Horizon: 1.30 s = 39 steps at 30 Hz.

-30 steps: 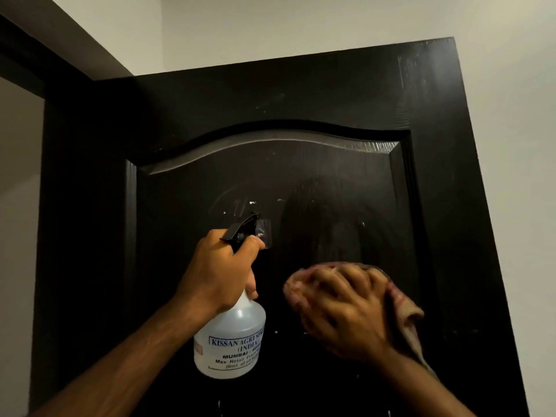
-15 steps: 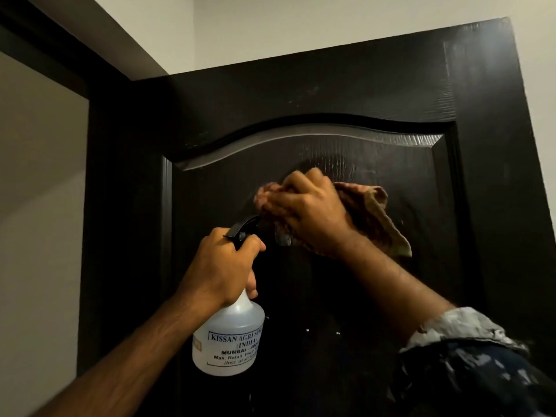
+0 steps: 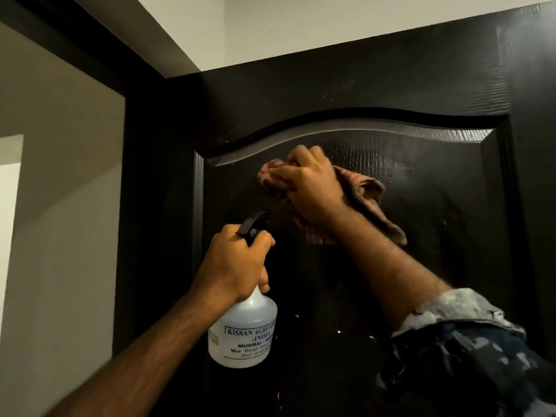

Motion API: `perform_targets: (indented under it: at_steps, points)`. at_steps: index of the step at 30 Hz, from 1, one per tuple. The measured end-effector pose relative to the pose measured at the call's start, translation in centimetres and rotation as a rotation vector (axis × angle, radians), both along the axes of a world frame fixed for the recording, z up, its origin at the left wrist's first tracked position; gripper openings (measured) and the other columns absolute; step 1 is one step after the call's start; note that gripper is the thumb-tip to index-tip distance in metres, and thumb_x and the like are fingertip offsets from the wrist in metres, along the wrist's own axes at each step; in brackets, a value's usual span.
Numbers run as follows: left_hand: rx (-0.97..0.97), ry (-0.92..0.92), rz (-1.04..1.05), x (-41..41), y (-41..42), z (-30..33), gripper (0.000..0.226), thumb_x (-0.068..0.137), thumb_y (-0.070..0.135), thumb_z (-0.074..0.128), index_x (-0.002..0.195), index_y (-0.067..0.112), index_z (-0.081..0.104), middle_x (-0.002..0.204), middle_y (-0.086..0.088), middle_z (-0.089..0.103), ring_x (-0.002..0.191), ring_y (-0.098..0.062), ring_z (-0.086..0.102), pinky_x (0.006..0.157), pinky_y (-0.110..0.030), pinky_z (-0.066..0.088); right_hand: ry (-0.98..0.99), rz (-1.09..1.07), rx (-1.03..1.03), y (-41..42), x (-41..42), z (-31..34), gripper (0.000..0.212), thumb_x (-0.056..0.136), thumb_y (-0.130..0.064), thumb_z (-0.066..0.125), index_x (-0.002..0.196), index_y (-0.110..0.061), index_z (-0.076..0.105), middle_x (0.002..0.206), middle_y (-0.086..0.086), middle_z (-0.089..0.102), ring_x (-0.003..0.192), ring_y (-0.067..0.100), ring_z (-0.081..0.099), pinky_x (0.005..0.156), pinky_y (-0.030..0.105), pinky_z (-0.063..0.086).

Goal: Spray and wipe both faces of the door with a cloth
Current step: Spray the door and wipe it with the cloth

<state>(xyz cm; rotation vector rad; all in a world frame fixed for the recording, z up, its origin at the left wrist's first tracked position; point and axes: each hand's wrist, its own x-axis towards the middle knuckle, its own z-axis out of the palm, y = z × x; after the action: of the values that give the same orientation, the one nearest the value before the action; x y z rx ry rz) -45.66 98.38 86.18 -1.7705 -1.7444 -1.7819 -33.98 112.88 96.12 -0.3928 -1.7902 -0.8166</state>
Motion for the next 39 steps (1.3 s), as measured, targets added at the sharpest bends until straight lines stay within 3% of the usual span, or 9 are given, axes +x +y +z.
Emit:
perform_targets:
  at_steps: [3,6,13,17,22,28,31,35,39]
  points:
    - [0.03,-0.019,0.02,-0.6,0.2,0.9,0.032,0.098,0.027,0.054,0.087,0.006,0.075,0.047,-0.016,0.069,0.049,-0.031,0.073,0.074,-0.048,0.065,-0.246,0.147,0.002,-0.1,-1.6,-2.7,0.045,0.096,-0.052,0.049,0.102,-0.023,0.083,0.099,0.012,0.066,0.085,0.038,0.059,0.067,0.045,0.051]
    - [0.046,-0.033,0.049,-1.3,0.0,2.3,0.03,0.098,0.029,0.053,0.09,0.013,0.076,0.049,-0.015,0.07,0.05,-0.03,0.074,0.072,-0.042,0.065,-0.508,0.144,0.05,0.5,-0.1,-2.6,0.047,0.096,-0.055,0.048,0.105,-0.027,0.083,0.1,0.007,0.065,0.086,0.028,0.057,0.069,0.04,0.051]
    - [-0.05,-0.005,0.099,-0.5,1.0,3.7,0.038,0.097,0.031,0.053,0.088,0.001,0.074,0.052,-0.01,0.071,0.047,-0.022,0.074,0.055,-0.032,0.063,0.281,0.054,-0.058,0.6,4.0,0.8,0.027,0.104,-0.036,0.067,0.126,-0.024,0.079,0.115,0.009,0.059,0.111,0.032,0.052,0.092,0.045,0.053]
    - [-0.02,-0.051,0.111,-1.0,1.8,3.6,0.037,0.096,0.032,0.054,0.093,0.001,0.075,0.057,-0.018,0.074,0.048,-0.025,0.075,0.057,-0.037,0.065,0.242,0.026,-0.049,0.6,2.6,-0.1,0.031,0.105,-0.036,0.061,0.127,-0.022,0.077,0.118,0.012,0.058,0.109,0.034,0.051,0.092,0.049,0.053]
    - [-0.022,-0.061,0.099,-1.7,1.6,1.0,0.032,0.098,0.025,0.057,0.094,-0.002,0.074,0.055,-0.018,0.071,0.045,-0.023,0.07,0.045,-0.025,0.057,-0.316,0.061,0.001,1.2,4.7,-0.4,0.034,0.099,-0.049,0.065,0.12,-0.029,0.081,0.111,0.005,0.062,0.099,0.024,0.051,0.08,0.036,0.049]
    - [0.036,-0.108,0.128,-3.6,-0.2,-0.4,0.03,0.1,0.025,0.057,0.093,0.002,0.075,0.051,-0.014,0.07,0.043,-0.019,0.07,0.042,-0.015,0.05,0.282,0.014,-0.047,0.5,2.1,2.1,0.035,0.106,-0.038,0.057,0.134,-0.025,0.073,0.124,0.013,0.054,0.117,0.033,0.048,0.1,0.049,0.05]
    - [0.095,-0.125,0.136,-4.9,-1.5,-0.6,0.027,0.1,0.025,0.058,0.091,0.006,0.075,0.049,-0.014,0.068,0.043,-0.022,0.07,0.047,-0.025,0.055,0.097,0.074,-0.046,-0.5,-2.5,2.2,0.044,0.103,-0.049,0.047,0.129,-0.027,0.075,0.121,0.012,0.056,0.113,0.034,0.051,0.095,0.05,0.05]
    - [0.205,-0.17,0.138,-6.8,-2.7,-1.1,0.026,0.1,0.023,0.059,0.086,0.006,0.074,0.042,-0.01,0.063,0.04,-0.027,0.066,0.053,-0.037,0.058,-0.174,0.158,0.041,-0.4,-8.7,-2.1,0.024,0.096,-0.043,0.072,0.114,-0.03,0.081,0.104,0.01,0.062,0.094,0.036,0.056,0.072,0.042,0.047]
    - [0.204,-0.149,0.19,-7.6,-3.7,-2.0,0.031,0.101,0.026,0.057,0.084,0.007,0.074,0.045,-0.015,0.066,0.044,-0.027,0.069,0.063,-0.035,0.056,-0.416,0.268,0.002,-0.4,-13.3,-10.2,0.024,0.089,-0.041,0.072,0.1,-0.023,0.083,0.096,0.011,0.063,0.085,0.035,0.057,0.066,0.04,0.044]
